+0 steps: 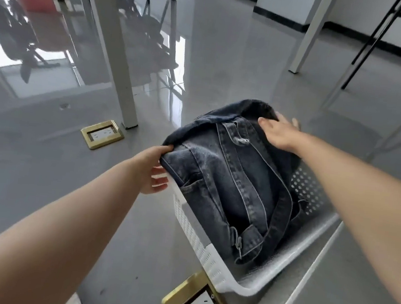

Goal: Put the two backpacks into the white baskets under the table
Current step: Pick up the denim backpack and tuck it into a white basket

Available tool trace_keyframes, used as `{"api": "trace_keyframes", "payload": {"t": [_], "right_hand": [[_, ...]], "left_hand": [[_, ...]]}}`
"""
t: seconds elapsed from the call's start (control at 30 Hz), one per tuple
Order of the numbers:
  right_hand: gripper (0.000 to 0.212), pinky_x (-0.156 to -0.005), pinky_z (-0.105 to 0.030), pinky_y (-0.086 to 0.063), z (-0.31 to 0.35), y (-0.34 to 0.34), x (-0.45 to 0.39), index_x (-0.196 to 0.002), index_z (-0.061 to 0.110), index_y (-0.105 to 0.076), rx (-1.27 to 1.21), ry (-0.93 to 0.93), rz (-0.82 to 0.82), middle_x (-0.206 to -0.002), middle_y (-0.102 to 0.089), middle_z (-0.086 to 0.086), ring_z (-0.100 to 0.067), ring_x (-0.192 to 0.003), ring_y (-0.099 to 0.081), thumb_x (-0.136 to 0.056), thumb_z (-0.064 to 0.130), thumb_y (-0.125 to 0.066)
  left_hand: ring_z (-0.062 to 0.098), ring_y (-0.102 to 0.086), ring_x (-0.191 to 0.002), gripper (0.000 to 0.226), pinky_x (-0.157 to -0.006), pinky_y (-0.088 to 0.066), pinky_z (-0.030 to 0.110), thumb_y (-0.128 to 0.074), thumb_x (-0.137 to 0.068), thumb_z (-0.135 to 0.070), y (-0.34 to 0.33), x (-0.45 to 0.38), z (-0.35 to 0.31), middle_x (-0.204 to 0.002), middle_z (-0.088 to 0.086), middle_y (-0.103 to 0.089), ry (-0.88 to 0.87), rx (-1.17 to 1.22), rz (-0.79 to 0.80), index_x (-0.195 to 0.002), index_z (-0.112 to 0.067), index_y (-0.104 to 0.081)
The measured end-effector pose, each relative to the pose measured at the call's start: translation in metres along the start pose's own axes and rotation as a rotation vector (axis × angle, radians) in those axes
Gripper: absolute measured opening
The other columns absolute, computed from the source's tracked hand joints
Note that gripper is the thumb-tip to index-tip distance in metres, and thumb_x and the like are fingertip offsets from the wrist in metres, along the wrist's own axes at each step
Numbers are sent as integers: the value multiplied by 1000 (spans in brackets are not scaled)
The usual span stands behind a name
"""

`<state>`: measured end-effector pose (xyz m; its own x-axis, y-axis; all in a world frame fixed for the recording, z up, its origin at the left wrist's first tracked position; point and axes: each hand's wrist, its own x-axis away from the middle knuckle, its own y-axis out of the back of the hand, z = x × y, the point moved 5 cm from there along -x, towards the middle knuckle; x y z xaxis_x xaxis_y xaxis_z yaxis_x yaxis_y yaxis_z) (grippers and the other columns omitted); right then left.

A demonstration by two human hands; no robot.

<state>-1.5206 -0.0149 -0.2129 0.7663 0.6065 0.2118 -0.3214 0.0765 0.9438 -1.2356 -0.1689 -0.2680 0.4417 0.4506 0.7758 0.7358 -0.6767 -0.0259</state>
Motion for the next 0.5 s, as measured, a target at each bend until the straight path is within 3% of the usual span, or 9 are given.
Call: {"api": "trace_keyframes", "payload": {"t": [0.1, 0.2, 0.27, 0.33, 0.43, 0.5], "right_hand": [[73, -119, -57, 2, -5, -14, -8, -152, 35, -19, 103, -37, 54, -165, -5, -4, -30, -151, 3, -88, 67, -6], [65, -118, -57, -8, 18, -3, 6, -147, 24, -35, 81, -72, -62, -164, -10, -6, -35, -150, -3, -93, 58, -22], [53, -118, -47, -20, 45, 10, 30, -141, 11, -41, 32, 23, -243, -159, -24, -13, -35, -146, -18, -96, 38, -38], [46, -113, -40, -30, 84, 13, 63, -136, 4, -45, -94, 196, -314, -146, -43, -17, -34, -136, -35, -94, 24, -44], [43, -104, -33, -36, 138, 0, 116, -134, 5, -47, -246, 380, -245, -133, -56, -15, -29, -128, -46, -92, 18, -50], [43, -96, -21, -34, 177, -15, 152, -134, 7, -48, -294, 489, -170, -131, -59, -11, -25, -125, -49, -91, 17, -52]], "left_hand": [[22, -59, -81, 47, -91, -50, 36, -72, -75, -53, 8, -1, 13, -91, 6, -59, 13, -77, -18, -86, -10, -57], [23, -60, -82, 46, -89, -53, 35, -76, -74, -47, 14, 1, 12, -96, 8, -60, -84, 54, 17, -92, -9, -59], [24, -61, -91, 38, -89, -52, 36, -71, -81, -41, 16, 7, 12, -102, 10, -62, -153, 148, 41, -96, -8, -60], [27, -63, -99, 27, -90, -52, 38, -64, -89, -34, 26, 21, 25, -106, 11, -63, -167, 196, -6, -98, -8, -60], [28, -66, -93, 15, -86, -55, 38, -57, -94, -22, 53, 47, 57, -106, 13, -66, -219, 44, -84, -97, -9, -62], [25, -67, -83, 12, -79, -55, 34, -57, -93, -15, 83, 67, 80, -100, 13, -69, -303, -70, -110, -100, -6, -63]]}}
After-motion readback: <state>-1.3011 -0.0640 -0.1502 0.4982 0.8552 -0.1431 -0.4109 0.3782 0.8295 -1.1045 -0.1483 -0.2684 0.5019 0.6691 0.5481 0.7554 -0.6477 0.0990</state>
